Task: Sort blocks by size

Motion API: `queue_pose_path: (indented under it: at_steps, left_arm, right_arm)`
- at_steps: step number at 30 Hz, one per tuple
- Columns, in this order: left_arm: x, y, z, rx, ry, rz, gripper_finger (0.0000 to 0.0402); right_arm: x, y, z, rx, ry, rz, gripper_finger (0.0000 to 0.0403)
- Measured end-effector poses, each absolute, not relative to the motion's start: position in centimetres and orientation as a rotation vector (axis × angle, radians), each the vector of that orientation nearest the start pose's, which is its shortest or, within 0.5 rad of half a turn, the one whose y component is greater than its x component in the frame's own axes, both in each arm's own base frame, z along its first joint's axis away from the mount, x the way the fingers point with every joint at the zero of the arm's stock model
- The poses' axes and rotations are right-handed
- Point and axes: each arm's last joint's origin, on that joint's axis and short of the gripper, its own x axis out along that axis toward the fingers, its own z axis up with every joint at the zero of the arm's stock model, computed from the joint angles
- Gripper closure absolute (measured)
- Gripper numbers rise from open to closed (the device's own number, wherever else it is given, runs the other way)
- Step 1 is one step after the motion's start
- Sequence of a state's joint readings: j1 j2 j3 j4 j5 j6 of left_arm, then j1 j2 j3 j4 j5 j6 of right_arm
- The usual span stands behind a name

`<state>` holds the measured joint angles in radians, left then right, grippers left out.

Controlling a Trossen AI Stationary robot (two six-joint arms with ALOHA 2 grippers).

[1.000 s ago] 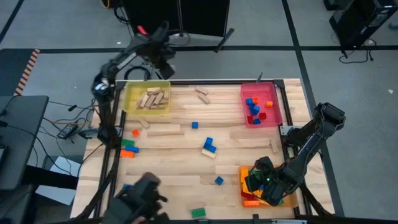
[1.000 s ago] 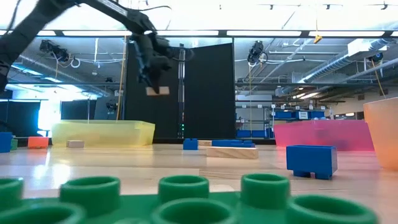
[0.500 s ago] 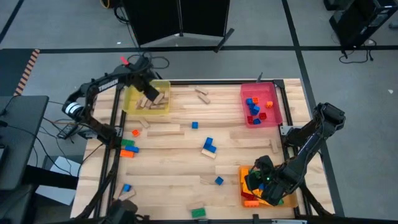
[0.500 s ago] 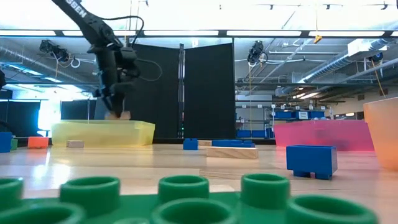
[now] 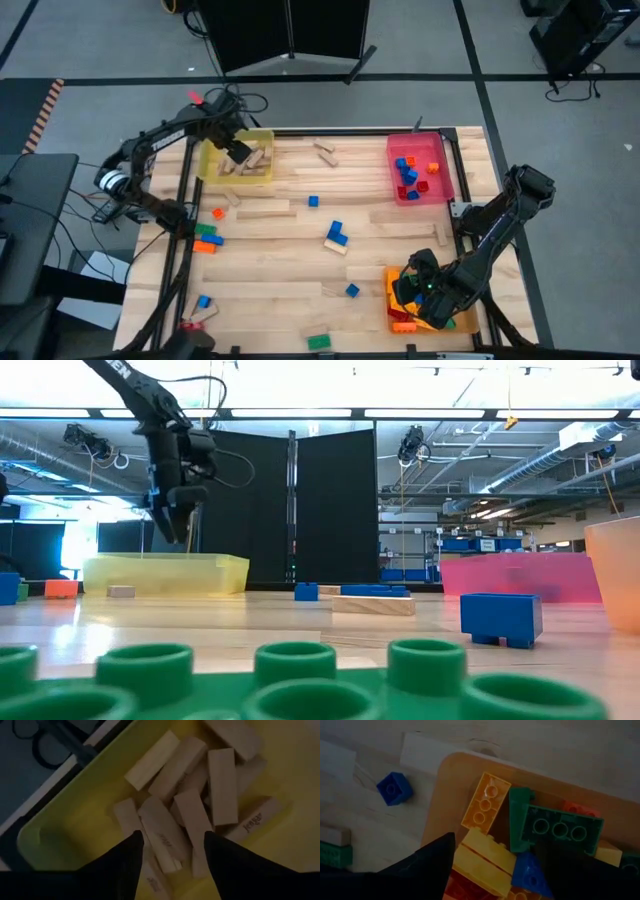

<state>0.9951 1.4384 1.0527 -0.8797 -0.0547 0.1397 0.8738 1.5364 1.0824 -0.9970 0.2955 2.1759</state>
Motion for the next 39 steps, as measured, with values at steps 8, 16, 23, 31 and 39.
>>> queue_pose_path:
  at_steps: [8, 16, 23, 31, 39]
  left_arm:
    - [12.2, 18.8, 27.1, -0.511, 1.145, 0.858, 0.0184]
    - [10.4, 14.1, 28.0, -0.603, 1.09, 0.864, 0.0184]
    - [9.6, 10.0, 26.6, -0.663, 1.127, 0.805, 0.0183]
    - [8.9, 5.6, 24.3, -0.766, 1.094, 0.76, 0.0183]
    - [9.8, 3.1, 23.7, -0.779, 1.034, 0.635, 0.0183]
  right_arm:
    - [17.9, 20.1, 21.9, 1.018, 1.021, -0.862, 0.0114]
    - [17.8, 19.9, 21.9, 0.945, 1.047, -0.832, 0.0116]
    - [17.9, 19.9, 21.9, 0.883, 1.015, -0.795, 0.0115]
    - [17.9, 19.9, 21.9, 0.814, 1.039, -0.746, 0.0114]
    - [17.9, 19.9, 21.9, 0.758, 1.058, -0.709, 0.0119]
